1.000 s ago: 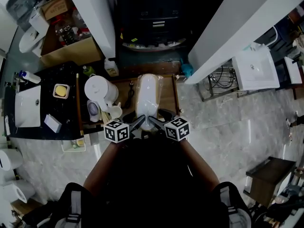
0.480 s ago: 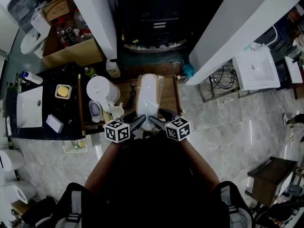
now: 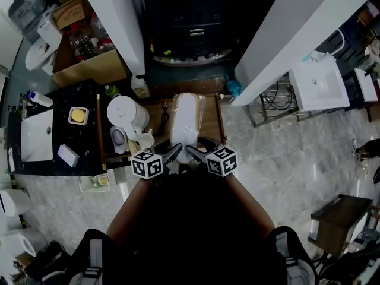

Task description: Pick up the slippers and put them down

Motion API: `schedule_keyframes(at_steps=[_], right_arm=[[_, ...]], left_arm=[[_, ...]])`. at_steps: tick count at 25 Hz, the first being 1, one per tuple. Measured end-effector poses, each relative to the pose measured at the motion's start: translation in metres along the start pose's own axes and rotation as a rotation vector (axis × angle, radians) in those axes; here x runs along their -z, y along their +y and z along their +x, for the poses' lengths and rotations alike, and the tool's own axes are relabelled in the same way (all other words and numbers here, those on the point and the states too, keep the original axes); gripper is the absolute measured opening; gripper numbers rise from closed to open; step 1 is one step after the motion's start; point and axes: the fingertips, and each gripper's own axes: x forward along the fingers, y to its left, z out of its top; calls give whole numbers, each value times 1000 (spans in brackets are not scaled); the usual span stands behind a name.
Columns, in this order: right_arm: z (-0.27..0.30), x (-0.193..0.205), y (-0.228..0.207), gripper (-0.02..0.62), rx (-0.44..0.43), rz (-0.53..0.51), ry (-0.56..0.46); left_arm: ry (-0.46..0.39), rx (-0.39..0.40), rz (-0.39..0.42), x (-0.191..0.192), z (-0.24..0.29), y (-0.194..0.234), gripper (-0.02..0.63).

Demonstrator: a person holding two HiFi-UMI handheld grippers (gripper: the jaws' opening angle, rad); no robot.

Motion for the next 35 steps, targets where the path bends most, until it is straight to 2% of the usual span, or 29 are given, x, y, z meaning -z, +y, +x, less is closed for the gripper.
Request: schedule_keyframes(at_steps=[13,27,35], right_arm=[[1,5,2,261,-4,12,0],[9,15,-4,261,-8,58,1],[24,31,-16,261,-9,75,57]], left_arm=[[14,-8,-7,5,-1,2,207],[47,-9,-65,18,5,14,207],[97,-23,-75,32,16,31,207]])
